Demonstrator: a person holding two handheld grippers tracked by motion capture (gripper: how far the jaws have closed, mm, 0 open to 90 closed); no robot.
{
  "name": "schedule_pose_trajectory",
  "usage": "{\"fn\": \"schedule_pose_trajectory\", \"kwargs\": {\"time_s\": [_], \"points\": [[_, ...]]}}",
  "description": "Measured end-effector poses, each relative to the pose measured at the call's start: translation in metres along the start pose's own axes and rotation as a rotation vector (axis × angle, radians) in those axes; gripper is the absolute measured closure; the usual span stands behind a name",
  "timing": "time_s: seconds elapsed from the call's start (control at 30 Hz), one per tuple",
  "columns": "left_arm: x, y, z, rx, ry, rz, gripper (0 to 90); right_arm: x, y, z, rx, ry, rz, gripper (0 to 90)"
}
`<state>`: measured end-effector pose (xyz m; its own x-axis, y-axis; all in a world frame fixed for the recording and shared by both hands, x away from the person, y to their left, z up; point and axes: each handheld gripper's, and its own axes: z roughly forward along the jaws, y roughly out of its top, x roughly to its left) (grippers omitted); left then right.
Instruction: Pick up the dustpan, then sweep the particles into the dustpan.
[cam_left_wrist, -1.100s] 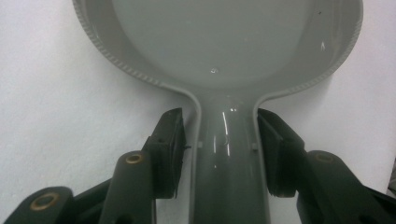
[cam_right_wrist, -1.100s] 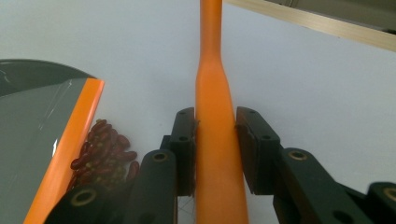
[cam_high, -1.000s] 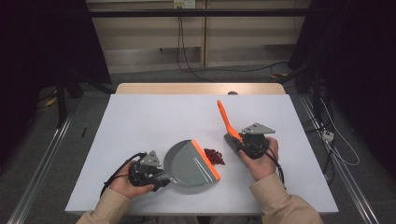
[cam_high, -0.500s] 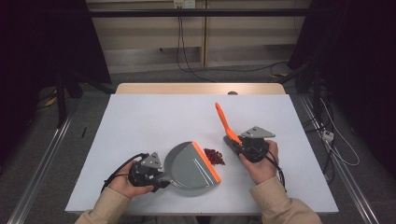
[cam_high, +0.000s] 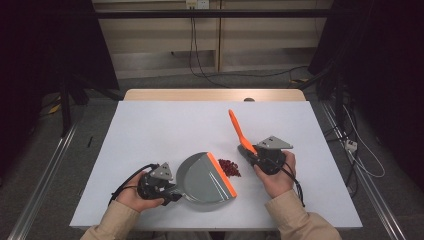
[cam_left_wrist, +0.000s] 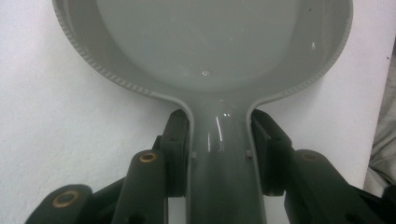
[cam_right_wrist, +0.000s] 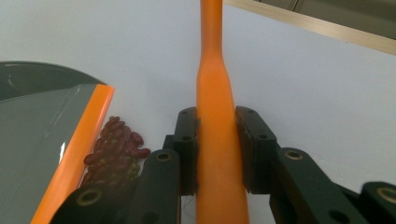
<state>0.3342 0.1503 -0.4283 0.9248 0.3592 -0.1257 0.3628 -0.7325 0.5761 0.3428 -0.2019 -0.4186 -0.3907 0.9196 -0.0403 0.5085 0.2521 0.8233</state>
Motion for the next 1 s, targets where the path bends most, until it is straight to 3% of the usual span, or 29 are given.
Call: {"fn": "schedule_pose_trajectory", "kwargs": {"time_s": [0.4,1.0], "points": [[0.002,0.000,0.000,0.002,-0.001,-0.009,62.5,0.006,-0.003,0.000,-0.018,-0.004,-0.006,71.6],[0.003,0.001,0.001,-0.003,-0.006,-0.024,62.5,0.030,-0.005,0.001,-0.049,0.031,-0.029,71.2]]}}
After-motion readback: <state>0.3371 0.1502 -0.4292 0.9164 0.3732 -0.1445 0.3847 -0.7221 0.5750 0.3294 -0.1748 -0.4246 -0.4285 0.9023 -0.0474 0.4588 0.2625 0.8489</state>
